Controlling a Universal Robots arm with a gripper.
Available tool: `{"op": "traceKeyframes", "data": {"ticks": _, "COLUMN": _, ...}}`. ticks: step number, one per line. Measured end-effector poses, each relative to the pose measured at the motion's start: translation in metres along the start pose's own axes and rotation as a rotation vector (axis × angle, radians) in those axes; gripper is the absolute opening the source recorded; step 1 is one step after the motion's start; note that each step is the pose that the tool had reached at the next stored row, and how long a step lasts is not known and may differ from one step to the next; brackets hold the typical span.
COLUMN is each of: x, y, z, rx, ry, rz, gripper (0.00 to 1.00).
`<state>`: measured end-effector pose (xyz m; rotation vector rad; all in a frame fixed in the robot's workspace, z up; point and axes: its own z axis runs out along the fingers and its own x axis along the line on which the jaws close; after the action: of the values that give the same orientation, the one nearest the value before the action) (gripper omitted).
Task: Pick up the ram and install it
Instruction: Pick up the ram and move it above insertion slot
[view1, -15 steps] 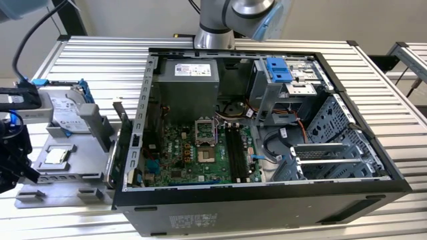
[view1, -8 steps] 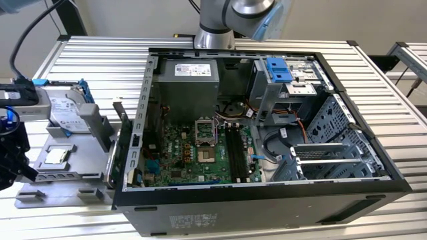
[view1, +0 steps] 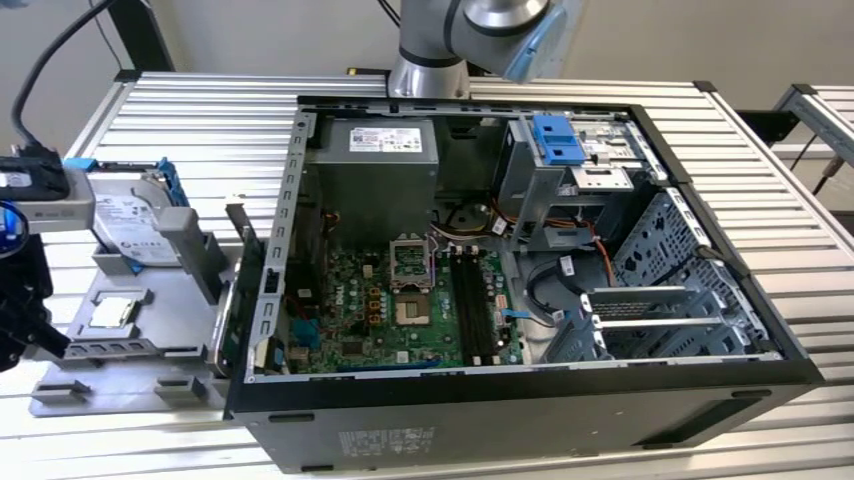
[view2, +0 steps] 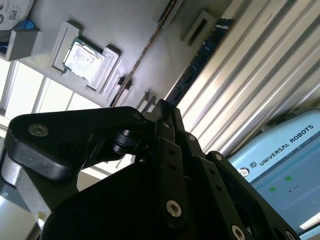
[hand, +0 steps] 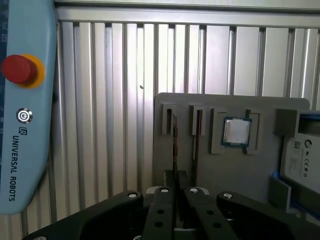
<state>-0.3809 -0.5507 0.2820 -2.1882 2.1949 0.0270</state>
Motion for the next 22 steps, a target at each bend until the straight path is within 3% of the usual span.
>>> {"op": "traceKeyframes", "data": {"ticks": 22, "x": -0.0008, "y": -0.0003, "z": -0.0182, "rx": -0.0001, "ry": 0.0000, "rz": 0.000, "gripper": 0.00}}
